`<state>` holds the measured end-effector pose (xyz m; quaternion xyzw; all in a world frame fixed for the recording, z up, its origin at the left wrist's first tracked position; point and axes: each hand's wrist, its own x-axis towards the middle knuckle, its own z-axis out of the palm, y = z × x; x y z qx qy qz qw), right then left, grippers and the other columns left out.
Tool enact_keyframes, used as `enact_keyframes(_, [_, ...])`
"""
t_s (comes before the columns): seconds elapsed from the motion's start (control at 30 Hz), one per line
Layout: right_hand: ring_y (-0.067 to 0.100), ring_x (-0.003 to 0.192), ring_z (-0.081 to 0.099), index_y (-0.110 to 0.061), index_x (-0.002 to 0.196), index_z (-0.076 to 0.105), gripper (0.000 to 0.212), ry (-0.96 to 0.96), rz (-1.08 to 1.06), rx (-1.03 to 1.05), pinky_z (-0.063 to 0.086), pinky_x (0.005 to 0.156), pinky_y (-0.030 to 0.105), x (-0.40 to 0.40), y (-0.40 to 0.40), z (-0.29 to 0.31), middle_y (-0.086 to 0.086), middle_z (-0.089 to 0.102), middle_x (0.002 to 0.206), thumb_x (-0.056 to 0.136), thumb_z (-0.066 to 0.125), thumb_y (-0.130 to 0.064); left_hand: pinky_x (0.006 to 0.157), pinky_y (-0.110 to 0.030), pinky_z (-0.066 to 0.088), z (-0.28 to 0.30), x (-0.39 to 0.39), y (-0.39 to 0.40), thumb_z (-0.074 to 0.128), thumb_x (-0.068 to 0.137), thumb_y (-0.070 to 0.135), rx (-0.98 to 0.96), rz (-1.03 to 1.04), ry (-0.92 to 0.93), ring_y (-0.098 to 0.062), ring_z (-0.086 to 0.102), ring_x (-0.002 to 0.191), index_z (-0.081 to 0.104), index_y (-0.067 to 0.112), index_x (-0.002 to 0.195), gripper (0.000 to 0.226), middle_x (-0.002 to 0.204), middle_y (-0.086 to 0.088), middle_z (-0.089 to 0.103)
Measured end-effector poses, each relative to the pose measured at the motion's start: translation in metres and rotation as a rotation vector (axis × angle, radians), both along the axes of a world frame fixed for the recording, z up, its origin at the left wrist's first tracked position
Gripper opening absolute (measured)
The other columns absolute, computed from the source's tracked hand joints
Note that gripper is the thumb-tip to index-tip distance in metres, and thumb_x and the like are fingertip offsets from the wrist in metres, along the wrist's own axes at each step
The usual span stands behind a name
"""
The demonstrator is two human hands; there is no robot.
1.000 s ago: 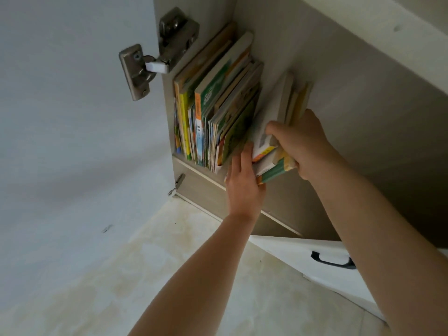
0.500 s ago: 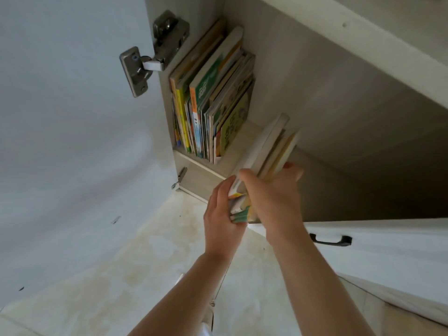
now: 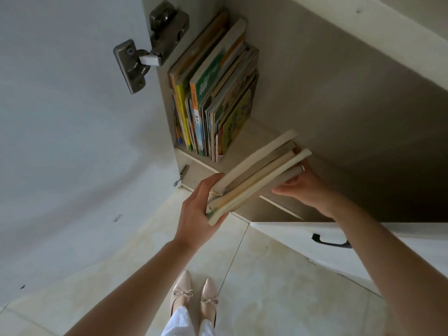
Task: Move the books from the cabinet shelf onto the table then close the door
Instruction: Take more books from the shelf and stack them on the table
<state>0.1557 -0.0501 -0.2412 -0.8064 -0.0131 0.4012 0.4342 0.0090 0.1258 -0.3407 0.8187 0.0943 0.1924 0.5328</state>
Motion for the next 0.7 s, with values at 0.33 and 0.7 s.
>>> enact_keyframes(0.33, [-0.014, 0.084, 0.058, -0.024, 0.113, 0.055, 0.059, -0.114, 0.117, -0.069, 0.048, 0.073, 0.003, 0.017, -0.001, -0.012, -0.015, 0.061, 0.100, 0.068, 0.081, 0.003, 0.092, -0.022, 0.052, -0.006, 0.002, 0.016, 0.065, 0.087, 0.040, -0.058, -0.091, 0.012, -0.001, 0.057, 0.112, 0.048, 0.016, 0.133, 0.055, 0.125, 0.008, 0.058])
enact_keyframes(0.7, [-0.011, 0.089, 0.064, -0.030, 0.098, 0.060, 0.047, -0.145, 0.167, 0.009, 0.052, 0.076, 0.011, -0.017, -0.017, 0.015, -0.017, 0.068, 0.091, 0.072, 0.077, 0.005, 0.088, -0.038, 0.057, 0.030, -0.022, 0.014, 0.074, 0.073, 0.044, -0.412, -0.129, 0.219, -0.013, 0.062, 0.113, 0.054, 0.026, 0.124, 0.057, 0.117, 0.019, 0.065])
